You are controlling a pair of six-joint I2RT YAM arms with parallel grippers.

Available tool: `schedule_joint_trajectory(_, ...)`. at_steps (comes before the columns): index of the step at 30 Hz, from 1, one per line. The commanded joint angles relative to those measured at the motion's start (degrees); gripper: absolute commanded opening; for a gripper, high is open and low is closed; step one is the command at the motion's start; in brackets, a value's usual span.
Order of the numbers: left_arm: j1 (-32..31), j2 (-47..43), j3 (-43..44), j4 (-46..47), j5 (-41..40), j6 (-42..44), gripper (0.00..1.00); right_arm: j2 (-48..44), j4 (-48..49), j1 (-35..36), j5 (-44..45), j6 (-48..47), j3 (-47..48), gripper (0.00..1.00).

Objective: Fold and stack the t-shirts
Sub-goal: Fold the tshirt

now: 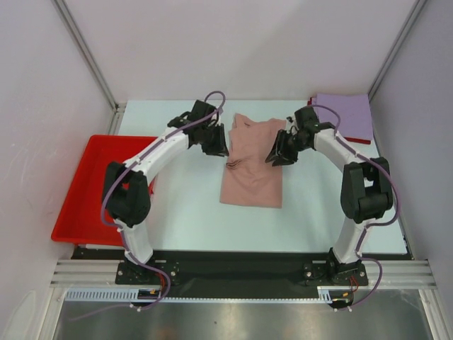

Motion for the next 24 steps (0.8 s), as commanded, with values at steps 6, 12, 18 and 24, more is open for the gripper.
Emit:
schedule_joint_trajectory(6,-4.4,4.15,-9.23,13.18,11.96,-5.55,0.15,4.08,10.82,4.34,-4.01,5.7,-3.4,0.0)
schedule_joint_trajectory(12,-4.31,11.61,-5.64,15.38,11.26,-3.63,0.14,9.62,14.86,2.41,-5.68,5.18,-1.73,0.0)
schedule_joint_trajectory(18,-0.45,15.58,-1.95,14.77,6.43,-0.38,0.15,13.67,15.48,-1.37,-4.63,3.25,0.64,0.0)
schedule_joint_trajectory(24,4.3,21.9,7.28,15.99,8.0,2.79,0.17,18.58,14.16,-4.89,-7.17,0.78,5.46,0.0)
